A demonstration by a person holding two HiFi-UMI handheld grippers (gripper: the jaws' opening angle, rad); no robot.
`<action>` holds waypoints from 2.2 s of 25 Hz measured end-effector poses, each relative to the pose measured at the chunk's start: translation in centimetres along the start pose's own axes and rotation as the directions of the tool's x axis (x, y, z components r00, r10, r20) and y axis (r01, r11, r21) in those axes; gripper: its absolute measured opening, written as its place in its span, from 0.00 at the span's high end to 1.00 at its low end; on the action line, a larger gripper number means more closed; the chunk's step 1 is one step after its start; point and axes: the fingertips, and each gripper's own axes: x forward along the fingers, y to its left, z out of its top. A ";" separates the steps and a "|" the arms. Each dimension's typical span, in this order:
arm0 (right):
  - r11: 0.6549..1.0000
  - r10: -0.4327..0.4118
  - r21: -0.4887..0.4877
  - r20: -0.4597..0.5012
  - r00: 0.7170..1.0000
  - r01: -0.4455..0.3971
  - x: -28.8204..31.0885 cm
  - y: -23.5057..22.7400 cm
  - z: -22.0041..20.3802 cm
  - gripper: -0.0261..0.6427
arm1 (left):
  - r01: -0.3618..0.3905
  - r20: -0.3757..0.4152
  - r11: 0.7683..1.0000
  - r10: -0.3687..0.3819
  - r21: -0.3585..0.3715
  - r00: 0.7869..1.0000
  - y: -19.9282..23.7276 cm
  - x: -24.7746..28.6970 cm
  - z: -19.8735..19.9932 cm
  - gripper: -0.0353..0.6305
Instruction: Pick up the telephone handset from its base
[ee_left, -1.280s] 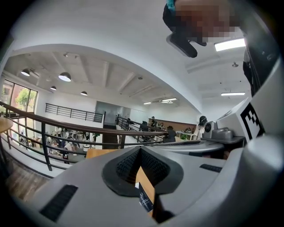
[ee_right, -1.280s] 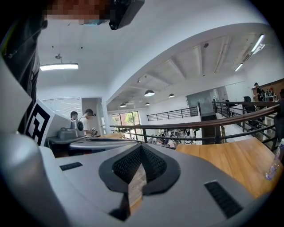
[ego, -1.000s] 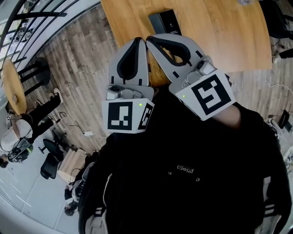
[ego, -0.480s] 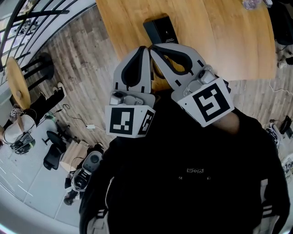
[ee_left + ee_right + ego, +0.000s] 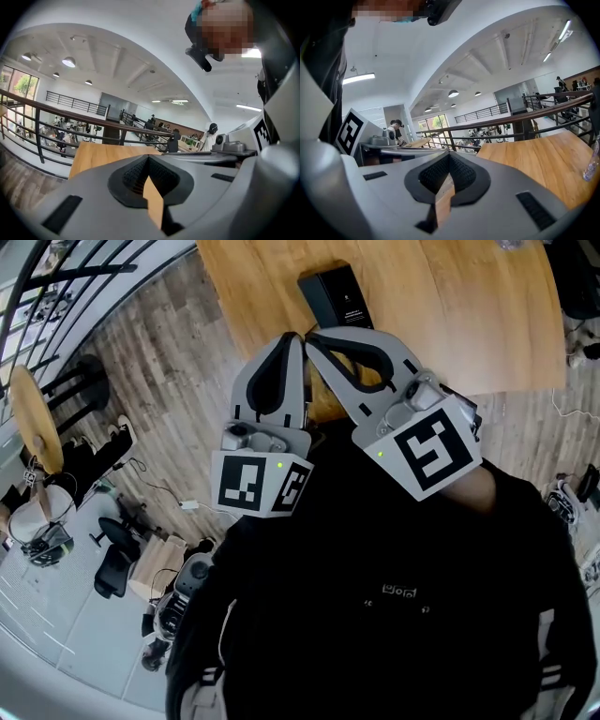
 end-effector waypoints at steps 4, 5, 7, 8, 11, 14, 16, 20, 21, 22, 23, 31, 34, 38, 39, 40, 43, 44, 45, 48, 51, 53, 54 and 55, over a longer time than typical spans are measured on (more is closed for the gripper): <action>0.999 -0.017 -0.043 -0.029 0.999 0.016 0.1 0.1 -0.1 0.93 | 0.002 -0.017 1.000 -0.003 -0.013 1.000 0.5 0.7 -0.2 0.94; 0.999 -0.028 -0.045 -0.025 0.999 0.027 0.1 0.0 0.1 0.93 | -0.002 -0.025 1.000 0.001 -0.010 1.000 0.4 0.7 -0.2 0.94; 0.998 -0.049 -0.043 -0.008 0.999 0.048 -0.2 -0.1 0.7 0.93 | 0.004 -0.031 1.000 -0.004 0.003 0.999 0.0 0.8 0.1 0.94; 0.997 -0.055 -0.045 0.000 0.998 0.055 -0.3 -0.2 1.0 0.93 | 0.012 -0.031 1.000 -0.012 0.008 0.999 -0.2 0.8 0.2 0.94; 0.997 -0.059 -0.054 0.006 0.998 0.059 -0.5 -0.1 1.1 0.93 | 0.028 -0.033 0.999 -0.028 0.016 0.999 -0.3 0.8 0.4 0.94; 0.997 -0.063 -0.051 0.006 0.998 0.063 -0.3 0.0 0.9 0.93 | 0.034 -0.052 0.999 -0.033 0.018 0.998 -0.1 0.8 0.0 0.94; 0.996 -0.067 -0.053 0.010 0.998 0.068 -0.3 0.0 1.0 0.93 | 0.039 -0.075 0.999 -0.037 0.018 0.997 -0.1 0.8 -0.4 0.94; 0.995 -0.074 -0.062 0.016 0.997 0.074 -0.4 0.3 1.1 0.93 | 0.047 -0.079 0.999 -0.045 0.028 0.996 -0.2 0.7 -0.5 0.94; 0.995 -0.076 -0.062 0.013 0.997 0.076 -0.5 0.2 1.0 0.93 | 0.048 -0.082 0.998 -0.045 0.032 0.996 -0.2 0.7 -0.6 0.94; 0.995 -0.078 -0.059 0.009 0.997 0.078 -0.5 0.1 0.9 0.93 | 0.049 -0.087 0.998 -0.046 0.033 0.995 -0.2 0.9 -0.7 0.94; 0.995 -0.080 -0.055 0.004 0.997 0.080 -0.6 0.0 0.8 0.93 | 0.050 -0.092 0.998 -0.047 0.032 0.995 -0.3 1.0 -0.8 0.94; 0.996 -0.080 -0.047 0.003 0.997 0.080 -0.7 -0.5 1.0 0.93 | 0.072 -0.094 0.997 -0.070 0.013 0.993 -0.5 1.6 -0.8 0.94; 0.996 -0.070 -0.060 0.017 0.997 0.071 -0.6 -0.3 1.4 0.93 | 0.073 -0.090 0.997 -0.072 0.015 0.993 -0.4 1.7 -0.6 0.94; 0.996 -0.062 -0.059 0.005 0.998 0.062 -0.5 -0.2 1.1 0.93 | 0.075 -0.093 0.997 -0.074 0.004 0.993 -0.2 1.8 -1.1 0.94; 0.996 -0.058 -0.064 0.005 0.998 0.059 -0.5 -0.1 1.1 0.93 | 0.075 -0.092 0.997 -0.075 -0.002 0.993 -0.3 1.7 -1.3 0.94; 0.996 -0.055 -0.069 0.008 0.998 0.056 -0.5 0.0 1.2 0.93 | 0.075 -0.092 0.997 -0.075 -0.007 0.993 -0.4 1.6 -1.4 0.94; 0.996 -0.053 -0.073 0.015 0.999 0.053 -0.6 0.2 1.4 0.93 | 0.072 -0.100 0.997 -0.074 -0.025 0.992 -0.2 1.2 -2.1 0.94; 0.996 -0.052 -0.073 0.013 0.999 0.053 -0.5 0.2 1.4 0.93 | 0.069 -0.104 0.997 -0.072 -0.033 0.992 0.1 1.1 -2.3 0.94; 0.996 -0.050 -0.073 0.010 0.999 0.051 -0.4 0.3 1.4 0.93 | 0.064 -0.105 0.997 -0.068 -0.041 0.992 0.4 1.1 -2.5 0.94; 0.997 -0.038 -0.073 0.006 0.999 0.039 -0.1 0.4 1.2 0.93 | 0.053 -0.101 0.996 -0.060 -0.070 0.993 1.2 1.3 -2.8 0.94; 0.997 -0.030 -0.066 0.003 1.000 0.030 0.0 0.4 1.2 0.93 | 0.031 -0.088 0.992 -0.042 -0.126 0.995 2.1 1.3 -2.7 0.94; 0.998 -0.029 -0.061 0.003 1.000 0.029 0.1 0.4 1.2 0.93 | 0.016 -0.080 0.988 -0.028 -0.155 0.996 2.8 1.2 -2.5 0.94; 0.998 -0.030 -0.058 0.003 1.000 0.030 0.1 0.3 1.1 0.93 | 0.013 -0.079 0.987 -0.026 -0.160 0.997 3.0 1.3 -2.5 0.94; 0.998 -0.030 -0.056 0.002 1.000 0.031 0.2 0.2 1.1 0.93 | 0.013 -0.081 0.987 -0.026 -0.162 0.996 3.3 1.4 -2.6 0.94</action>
